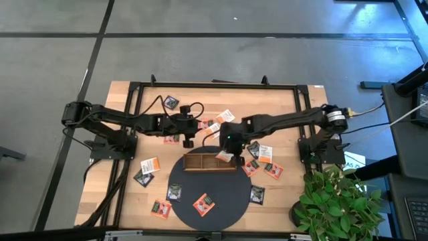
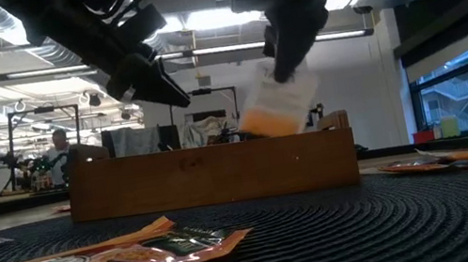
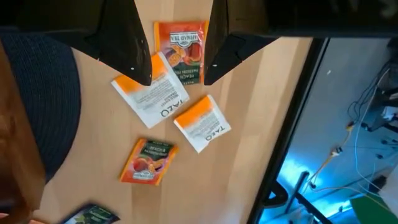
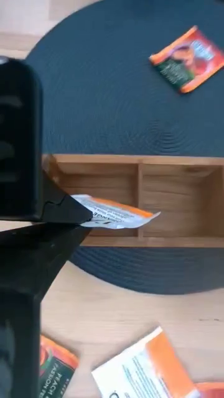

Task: Pick & Place Tea
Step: Put the white tea bag into the right section of the wooden organizer

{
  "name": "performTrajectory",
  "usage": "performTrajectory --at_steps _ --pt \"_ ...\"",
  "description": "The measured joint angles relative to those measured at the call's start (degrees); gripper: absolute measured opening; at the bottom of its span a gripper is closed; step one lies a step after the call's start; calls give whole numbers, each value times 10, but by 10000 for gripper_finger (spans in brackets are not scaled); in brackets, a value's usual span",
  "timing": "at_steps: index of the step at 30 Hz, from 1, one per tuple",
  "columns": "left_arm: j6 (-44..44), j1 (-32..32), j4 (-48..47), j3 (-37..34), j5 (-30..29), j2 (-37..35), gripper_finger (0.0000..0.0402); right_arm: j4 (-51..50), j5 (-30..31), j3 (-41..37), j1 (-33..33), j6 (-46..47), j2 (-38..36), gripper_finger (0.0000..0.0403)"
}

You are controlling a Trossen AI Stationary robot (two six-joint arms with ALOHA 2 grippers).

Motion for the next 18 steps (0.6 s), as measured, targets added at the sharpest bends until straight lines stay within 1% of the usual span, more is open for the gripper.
performTrajectory --at_steps 6,9,14,18 --pt "2 0 0 0 0 0 143 -52 60 3 7 -12 7 4" --pt "6 0 0 0 0 0 143 -52 62 3 7 -12 7 6" --pt "8 0 0 0 0 0 143 -46 62 3 7 -15 7 20" --pt "11 0 0 0 0 0 143 -48 62 3 7 -39 7 34"
